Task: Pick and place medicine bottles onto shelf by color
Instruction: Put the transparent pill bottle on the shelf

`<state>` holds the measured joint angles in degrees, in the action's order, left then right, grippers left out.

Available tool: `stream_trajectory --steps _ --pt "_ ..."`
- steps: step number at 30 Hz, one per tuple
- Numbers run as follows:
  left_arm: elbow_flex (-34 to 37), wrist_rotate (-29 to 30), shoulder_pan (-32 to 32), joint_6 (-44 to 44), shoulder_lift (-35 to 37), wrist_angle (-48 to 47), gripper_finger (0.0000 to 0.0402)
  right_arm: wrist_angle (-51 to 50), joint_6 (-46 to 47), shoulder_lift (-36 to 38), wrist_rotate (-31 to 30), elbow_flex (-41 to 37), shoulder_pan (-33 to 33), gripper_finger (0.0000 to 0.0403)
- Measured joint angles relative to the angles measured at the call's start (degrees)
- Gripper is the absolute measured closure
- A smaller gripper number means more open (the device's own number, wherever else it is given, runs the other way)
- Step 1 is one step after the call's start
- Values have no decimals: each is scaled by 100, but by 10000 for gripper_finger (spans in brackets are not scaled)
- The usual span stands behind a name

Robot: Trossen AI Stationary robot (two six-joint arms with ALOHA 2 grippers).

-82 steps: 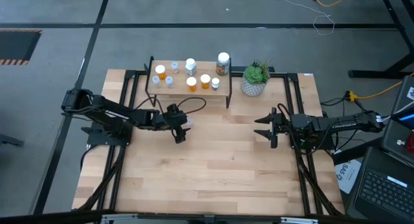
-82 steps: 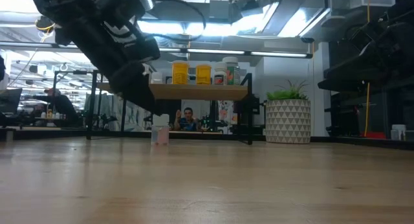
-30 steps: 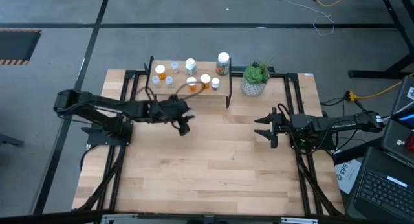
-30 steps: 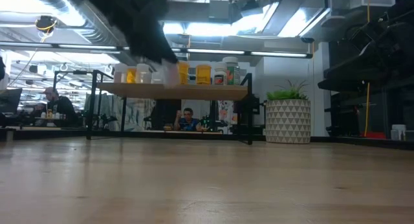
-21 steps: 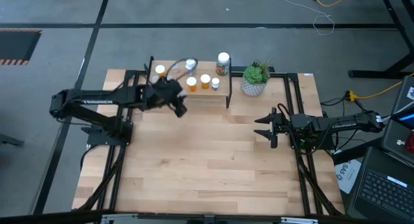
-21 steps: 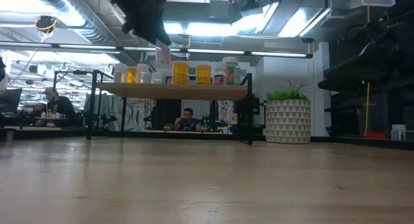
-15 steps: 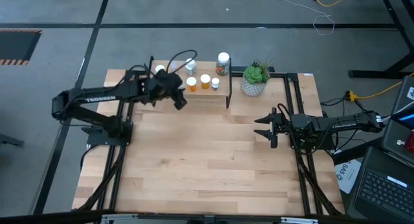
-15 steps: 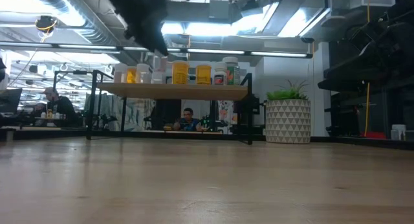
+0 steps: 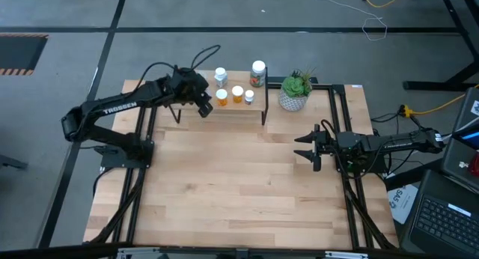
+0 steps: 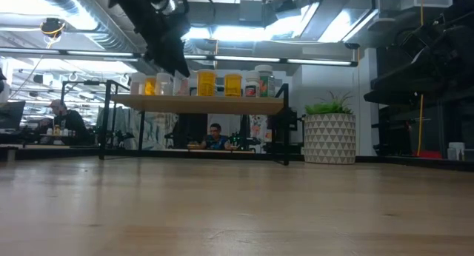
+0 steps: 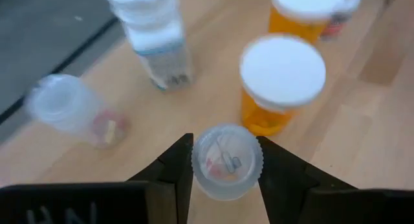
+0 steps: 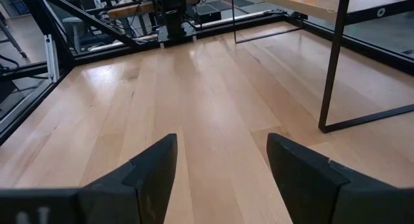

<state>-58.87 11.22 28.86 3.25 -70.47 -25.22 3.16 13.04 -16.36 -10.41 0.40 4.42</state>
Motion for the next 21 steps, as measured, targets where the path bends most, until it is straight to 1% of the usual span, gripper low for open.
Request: stream_trajectory --steps 2,3,10,16,21 --pt "0 -203 94 -85 -116 -18 274 1 0 0 0 0 1 162" --pt "0 -215 124 -85 -159 10 274 0 0 0 0 0 -1 162" --pt "0 -123 201 -51 -256 311 274 2 0 0 0 0 0 162" --pt "0 -122 204 -130 -254 248 273 1 0 0 0 0 -1 162" --pt "0 -122 204 -99 -254 239 250 1 0 0 0 -2 0 162"
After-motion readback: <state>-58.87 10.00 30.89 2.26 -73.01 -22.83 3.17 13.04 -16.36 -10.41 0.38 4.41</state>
